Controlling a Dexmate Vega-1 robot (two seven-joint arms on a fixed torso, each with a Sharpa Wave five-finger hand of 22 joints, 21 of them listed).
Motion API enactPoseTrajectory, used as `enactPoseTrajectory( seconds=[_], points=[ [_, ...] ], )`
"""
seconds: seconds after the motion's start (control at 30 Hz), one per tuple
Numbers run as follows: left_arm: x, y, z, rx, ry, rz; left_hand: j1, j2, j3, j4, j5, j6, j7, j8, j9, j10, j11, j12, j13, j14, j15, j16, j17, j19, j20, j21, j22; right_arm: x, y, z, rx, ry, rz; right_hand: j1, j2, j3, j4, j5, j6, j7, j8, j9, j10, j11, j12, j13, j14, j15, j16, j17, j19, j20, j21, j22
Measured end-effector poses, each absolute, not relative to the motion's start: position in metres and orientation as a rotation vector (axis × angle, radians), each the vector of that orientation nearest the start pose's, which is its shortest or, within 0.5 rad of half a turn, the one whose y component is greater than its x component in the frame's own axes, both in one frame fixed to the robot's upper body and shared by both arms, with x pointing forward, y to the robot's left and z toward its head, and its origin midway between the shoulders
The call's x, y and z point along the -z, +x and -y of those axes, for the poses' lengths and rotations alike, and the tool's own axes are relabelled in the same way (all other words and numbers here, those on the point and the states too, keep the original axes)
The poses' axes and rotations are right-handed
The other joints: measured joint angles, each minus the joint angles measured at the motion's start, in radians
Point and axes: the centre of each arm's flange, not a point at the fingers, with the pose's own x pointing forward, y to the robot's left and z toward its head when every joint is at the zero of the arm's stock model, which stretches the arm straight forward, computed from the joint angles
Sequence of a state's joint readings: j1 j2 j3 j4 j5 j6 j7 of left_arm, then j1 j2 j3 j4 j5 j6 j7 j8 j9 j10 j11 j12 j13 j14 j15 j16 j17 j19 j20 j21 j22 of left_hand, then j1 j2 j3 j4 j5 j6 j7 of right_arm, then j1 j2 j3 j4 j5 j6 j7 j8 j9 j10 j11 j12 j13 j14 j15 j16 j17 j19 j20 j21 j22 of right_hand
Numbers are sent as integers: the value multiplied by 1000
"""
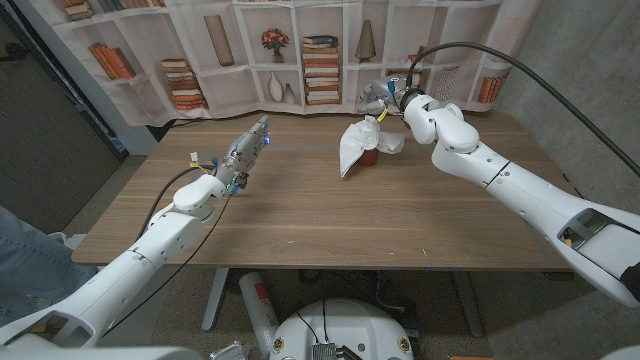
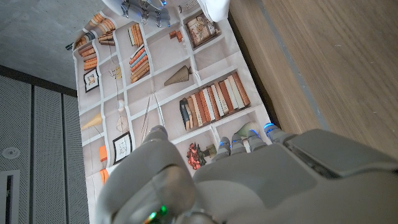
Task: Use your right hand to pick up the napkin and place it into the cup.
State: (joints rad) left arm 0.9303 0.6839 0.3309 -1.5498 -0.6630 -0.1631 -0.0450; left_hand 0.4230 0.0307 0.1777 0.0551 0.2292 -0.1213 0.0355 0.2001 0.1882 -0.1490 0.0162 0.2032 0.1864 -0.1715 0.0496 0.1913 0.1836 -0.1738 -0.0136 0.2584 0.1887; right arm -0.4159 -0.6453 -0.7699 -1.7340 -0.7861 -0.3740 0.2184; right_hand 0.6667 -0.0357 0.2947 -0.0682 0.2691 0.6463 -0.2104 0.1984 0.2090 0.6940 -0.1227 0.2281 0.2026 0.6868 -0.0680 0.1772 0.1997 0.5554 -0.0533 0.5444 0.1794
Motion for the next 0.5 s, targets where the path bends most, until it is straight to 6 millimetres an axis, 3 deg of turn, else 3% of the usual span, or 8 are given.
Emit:
enactPoseTrajectory(
  seconds=[0.13,0.5],
  points=[
    [5,611,-302,281,96,574,0,0,0,0,0,0,0,0,0,0,0,0,0,0,0,0,0,0,0,0,0,-156,601,151,142,-1591,676,-4,6,1,-1,0,-13,5,0,0,-29,10,-8,0,-57,8,-4,0,-32,3,-20,0],
    [6,612,-303,283,97,572,0,0,0,0,0,0,0,0,0,0,0,0,0,0,0,0,0,0,0,0,0,-157,600,153,101,-1506,701,0,10,5,-5,0,-23,16,0,0,-55,23,-14,0,-105,11,-4,0,-35,7,-28,0]
  ],
)
